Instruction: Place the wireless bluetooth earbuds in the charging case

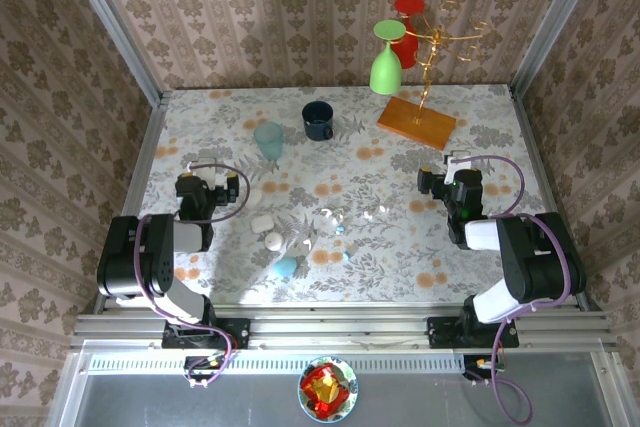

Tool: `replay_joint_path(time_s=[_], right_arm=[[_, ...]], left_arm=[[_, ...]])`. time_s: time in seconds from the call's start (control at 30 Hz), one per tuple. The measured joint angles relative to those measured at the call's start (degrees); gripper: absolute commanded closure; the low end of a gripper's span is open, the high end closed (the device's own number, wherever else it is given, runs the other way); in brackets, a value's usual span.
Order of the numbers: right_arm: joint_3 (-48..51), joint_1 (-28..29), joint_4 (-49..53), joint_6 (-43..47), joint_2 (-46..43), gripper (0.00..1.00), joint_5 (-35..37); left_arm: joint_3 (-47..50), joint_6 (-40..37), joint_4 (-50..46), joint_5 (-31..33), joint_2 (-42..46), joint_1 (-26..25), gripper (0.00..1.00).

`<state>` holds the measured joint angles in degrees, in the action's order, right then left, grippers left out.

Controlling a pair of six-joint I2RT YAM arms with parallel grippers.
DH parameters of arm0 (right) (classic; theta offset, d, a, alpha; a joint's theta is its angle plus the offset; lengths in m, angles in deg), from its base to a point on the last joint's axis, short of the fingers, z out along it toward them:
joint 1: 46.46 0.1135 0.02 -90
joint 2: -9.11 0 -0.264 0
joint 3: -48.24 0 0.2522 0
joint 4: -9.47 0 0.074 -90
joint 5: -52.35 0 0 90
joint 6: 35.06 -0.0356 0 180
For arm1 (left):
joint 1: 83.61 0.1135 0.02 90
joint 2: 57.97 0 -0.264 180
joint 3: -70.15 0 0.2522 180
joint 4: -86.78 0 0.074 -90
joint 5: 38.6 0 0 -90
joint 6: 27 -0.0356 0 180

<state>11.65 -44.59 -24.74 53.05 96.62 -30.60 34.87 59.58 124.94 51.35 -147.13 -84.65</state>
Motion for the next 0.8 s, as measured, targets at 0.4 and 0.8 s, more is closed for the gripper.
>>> replay_joint_path(time_s=[0.4,0.8], right_arm=[[-1.7,0.4,7.5,0.5,-4.4,0.0,-0.4],[-5.9,6.5,23.4,-1.9,-20.0,0.0,-3.1]], left_arm=[[3.5,-0.3,0.9,-2.3,6.1,0.3,0.0],[4.3,-1.3,-16.3,2.2,34.9,-13.5,0.0]])
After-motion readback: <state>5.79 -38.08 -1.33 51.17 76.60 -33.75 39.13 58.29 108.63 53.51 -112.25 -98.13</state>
